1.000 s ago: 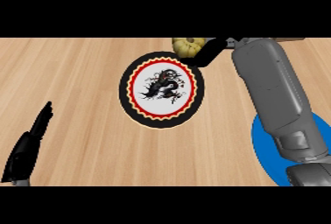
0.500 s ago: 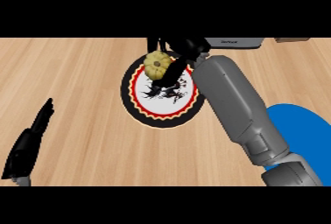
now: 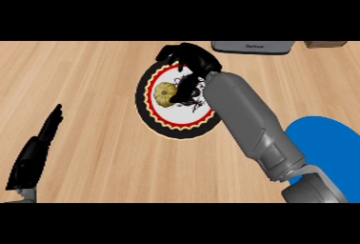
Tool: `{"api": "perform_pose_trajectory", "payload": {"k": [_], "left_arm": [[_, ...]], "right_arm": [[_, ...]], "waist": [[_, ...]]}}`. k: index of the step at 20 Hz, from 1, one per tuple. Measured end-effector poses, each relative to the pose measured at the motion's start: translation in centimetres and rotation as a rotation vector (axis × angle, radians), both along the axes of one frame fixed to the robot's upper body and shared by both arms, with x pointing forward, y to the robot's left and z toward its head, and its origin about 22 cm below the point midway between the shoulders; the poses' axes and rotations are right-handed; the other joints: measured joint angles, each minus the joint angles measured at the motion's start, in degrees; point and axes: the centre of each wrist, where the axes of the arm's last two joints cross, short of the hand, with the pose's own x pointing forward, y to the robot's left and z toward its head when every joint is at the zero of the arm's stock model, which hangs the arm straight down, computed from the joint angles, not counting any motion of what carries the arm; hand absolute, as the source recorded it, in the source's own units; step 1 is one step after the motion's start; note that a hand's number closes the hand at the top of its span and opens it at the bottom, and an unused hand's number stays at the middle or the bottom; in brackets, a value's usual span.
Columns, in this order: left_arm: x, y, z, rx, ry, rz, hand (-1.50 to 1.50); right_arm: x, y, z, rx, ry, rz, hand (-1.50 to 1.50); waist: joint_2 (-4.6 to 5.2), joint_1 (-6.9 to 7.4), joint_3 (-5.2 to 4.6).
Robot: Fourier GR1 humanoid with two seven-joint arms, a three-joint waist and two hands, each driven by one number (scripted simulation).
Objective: Pick the squash from the plate and place it in the plate
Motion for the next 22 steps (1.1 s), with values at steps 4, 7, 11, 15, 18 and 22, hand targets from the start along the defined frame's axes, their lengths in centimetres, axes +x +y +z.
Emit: {"api": "perform_pose_trajectory", "payload": {"k": [4, 7, 11, 15, 18, 22], "left_arm": [[0.8, -0.1, 0.2, 0.0, -0.007, -0.007, 0.0], [0.3, -0.2, 0.1, 0.0, -0.002, -0.002, 0.0], [-0.4, -0.5, -0.4, 0.0, 0.002, 0.004, 0.0], [-0.9, -0.2, -0.3, 0.001, 0.002, 0.016, 0.0], [-1.0, -0.3, -0.5, 0.003, 0.001, 0.024, 0.0], [-1.0, -0.3, -0.4, 0.002, -0.01, 0.018, 0.0]], "right_arm": [[-0.3, 0.1, -1.0, 0.069, 0.0, -0.027, -1.5], [-0.1, -0.1, -0.7, 0.187, -0.002, -0.064, -1.5], [0.5, -1.3, -0.2, 0.341, -0.005, -0.158, -1.5], [1.6, -4.4, 0.1, 0.452, 0.007, -0.255, -1.5], [2.4, -7.9, 0.4, 0.562, 0.033, -0.289, -1.5], [2.8, -12.8, -0.1, 0.673, 0.037, -0.299, -1.5]], "waist": [[0.11, 0.22, 0.01], [0.06, 0.11, 0.03], [0.0, -0.55, 0.05], [-0.01, -1.06, 0.05], [0.15, -1.09, 0.06], [0.31, -0.92, 0.08]]}}
